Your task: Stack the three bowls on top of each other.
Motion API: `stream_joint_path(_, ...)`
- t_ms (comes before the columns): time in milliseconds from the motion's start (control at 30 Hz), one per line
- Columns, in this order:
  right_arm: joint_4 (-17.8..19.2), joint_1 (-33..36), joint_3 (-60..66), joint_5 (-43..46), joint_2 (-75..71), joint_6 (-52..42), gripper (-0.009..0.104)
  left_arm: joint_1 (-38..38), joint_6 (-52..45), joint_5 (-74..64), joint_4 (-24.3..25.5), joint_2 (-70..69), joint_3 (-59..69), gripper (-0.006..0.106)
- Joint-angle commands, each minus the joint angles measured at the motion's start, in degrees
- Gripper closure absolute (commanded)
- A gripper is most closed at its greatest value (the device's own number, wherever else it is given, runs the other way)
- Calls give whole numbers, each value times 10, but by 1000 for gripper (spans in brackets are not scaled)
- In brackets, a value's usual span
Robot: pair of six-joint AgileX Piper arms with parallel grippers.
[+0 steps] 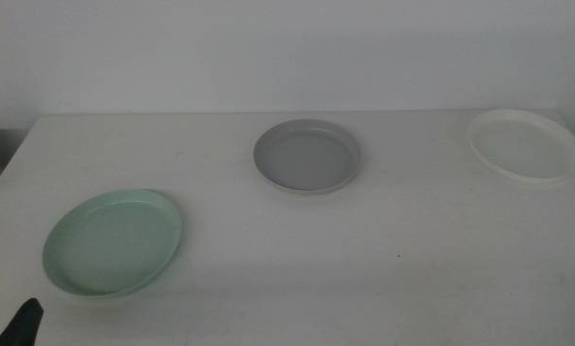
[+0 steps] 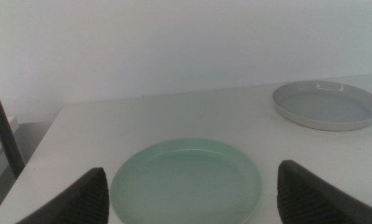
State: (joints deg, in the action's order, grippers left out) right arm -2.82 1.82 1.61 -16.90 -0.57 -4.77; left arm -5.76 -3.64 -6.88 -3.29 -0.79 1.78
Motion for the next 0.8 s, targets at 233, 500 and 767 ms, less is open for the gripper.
stream_joint_path(233,7,-4,-157,-69,90,-5,38,1,3,47,-8,-8,-3,9)
stream_joint_path(500,-20,-4,-323,-81,275,-5,38,1,3,47,-8,-8,-3,9)
stream_joint_path(767,-36,-4,-490,-125,460,52,38,1,3,47,-8,-8,-3,9)
